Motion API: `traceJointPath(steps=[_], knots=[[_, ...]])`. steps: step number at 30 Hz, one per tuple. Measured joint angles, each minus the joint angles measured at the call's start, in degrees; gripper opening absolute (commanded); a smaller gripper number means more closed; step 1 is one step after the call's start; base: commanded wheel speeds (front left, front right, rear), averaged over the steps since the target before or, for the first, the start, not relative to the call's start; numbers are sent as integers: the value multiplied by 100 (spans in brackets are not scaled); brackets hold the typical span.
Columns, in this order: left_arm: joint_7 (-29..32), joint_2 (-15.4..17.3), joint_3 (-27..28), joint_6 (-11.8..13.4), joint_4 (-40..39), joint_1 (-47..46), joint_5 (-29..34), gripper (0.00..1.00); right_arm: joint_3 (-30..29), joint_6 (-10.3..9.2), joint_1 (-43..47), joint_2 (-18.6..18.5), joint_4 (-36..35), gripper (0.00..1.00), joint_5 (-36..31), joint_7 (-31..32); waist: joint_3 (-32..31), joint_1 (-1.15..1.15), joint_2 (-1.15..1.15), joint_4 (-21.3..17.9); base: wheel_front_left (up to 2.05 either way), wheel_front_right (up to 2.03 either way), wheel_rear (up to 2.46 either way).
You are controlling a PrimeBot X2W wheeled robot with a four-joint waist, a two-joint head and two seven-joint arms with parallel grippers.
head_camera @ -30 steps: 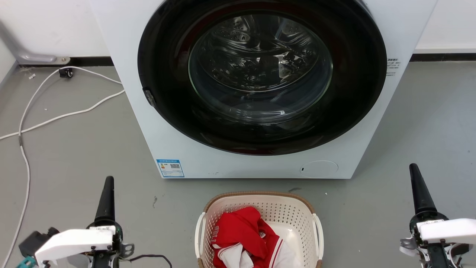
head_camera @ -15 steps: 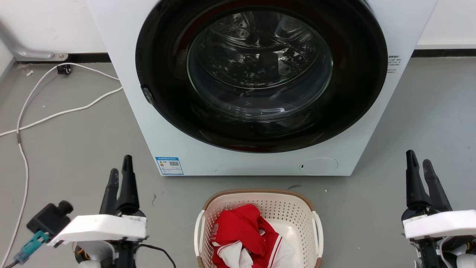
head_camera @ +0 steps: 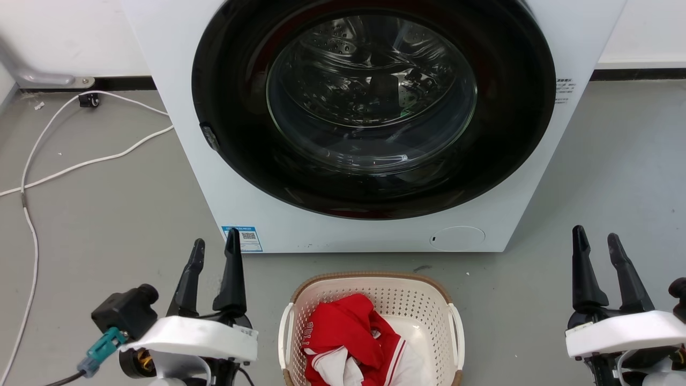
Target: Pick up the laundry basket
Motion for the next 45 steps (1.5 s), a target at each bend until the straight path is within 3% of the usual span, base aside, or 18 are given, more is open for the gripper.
traceJointPath(steps=[7, 26, 37, 45], knots=[[-105, 138, -272, 34, -13, 53, 506, 100, 44, 0, 41, 0, 22, 100, -489, -111, 1, 0, 0, -2, 0, 0, 0], [-379, 449, -855, 433, -75, 74, 1658, 100, 175, 0, 108, -1, -11, 100, -1415, -386, 15, 0, 0, -20, 0, 0, 0], [-509, 506, -1072, 328, -32, 157, 2075, 100, 199, 1, 144, -1, -15, 100, -1950, -513, 8, 0, 0, -6, 0, 0, 0], [-602, 355, -938, 175, 10, 266, 2223, 100, 205, 1, 177, -1, -31, 100, -2118, -595, -7, 0, 0, -3, 0, 0, 0]])
